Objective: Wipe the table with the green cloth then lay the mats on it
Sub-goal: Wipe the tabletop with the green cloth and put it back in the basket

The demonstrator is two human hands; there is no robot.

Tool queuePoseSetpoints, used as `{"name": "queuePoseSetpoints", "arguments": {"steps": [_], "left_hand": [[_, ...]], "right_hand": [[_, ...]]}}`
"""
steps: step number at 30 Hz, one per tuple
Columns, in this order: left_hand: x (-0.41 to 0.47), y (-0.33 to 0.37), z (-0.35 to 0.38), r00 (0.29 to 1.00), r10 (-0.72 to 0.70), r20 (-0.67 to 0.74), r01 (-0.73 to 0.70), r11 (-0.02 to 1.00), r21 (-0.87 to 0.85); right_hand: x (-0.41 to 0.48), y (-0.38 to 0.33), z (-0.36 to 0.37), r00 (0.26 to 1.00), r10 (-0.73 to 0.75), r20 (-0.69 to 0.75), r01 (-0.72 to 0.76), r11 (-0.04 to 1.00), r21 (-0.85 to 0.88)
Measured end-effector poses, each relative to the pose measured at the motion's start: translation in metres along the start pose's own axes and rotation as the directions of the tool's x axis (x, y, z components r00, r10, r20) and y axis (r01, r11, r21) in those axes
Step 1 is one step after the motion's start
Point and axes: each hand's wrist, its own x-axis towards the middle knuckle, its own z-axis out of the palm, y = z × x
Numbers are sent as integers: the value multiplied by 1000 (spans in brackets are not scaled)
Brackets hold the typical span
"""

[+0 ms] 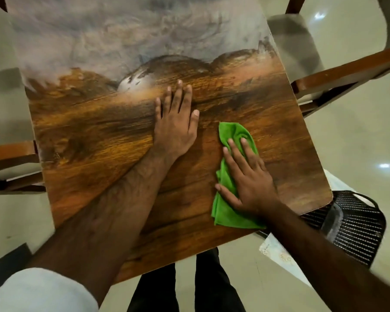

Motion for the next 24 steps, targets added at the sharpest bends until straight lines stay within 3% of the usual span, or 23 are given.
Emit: {"name": "queuePoseSetpoints", "arguments": {"steps": [2, 7, 13, 16, 20, 24], "left_hand": [[-5, -22, -14, 1000, 8, 24, -7, 1000, -15], [-32, -118, -40, 997, -70, 22, 64, 976, 207], [-39, -146, -41, 998, -3, 66, -10, 979, 201], [-39, -147, -44, 998, 1, 69, -12, 987, 159], [-38, -150, -56, 991, 5, 131, -10, 999, 42], [-54, -166, -59, 996, -23, 87, 12, 992, 123]], "right_hand": [[-5, 11, -2, 997, 74, 27, -74, 997, -5], [95, 34, -20, 960, 272, -66, -271, 962, 18], [220, -25, -26, 974, 203, -105, -206, 978, -19], [200, -92, -16, 990, 76, -117, -80, 996, -30], [109, -156, 2, 996, -77, -35, 77, 997, 7], [30, -150, 15, 999, -40, -4, 40, 998, 40]]}}
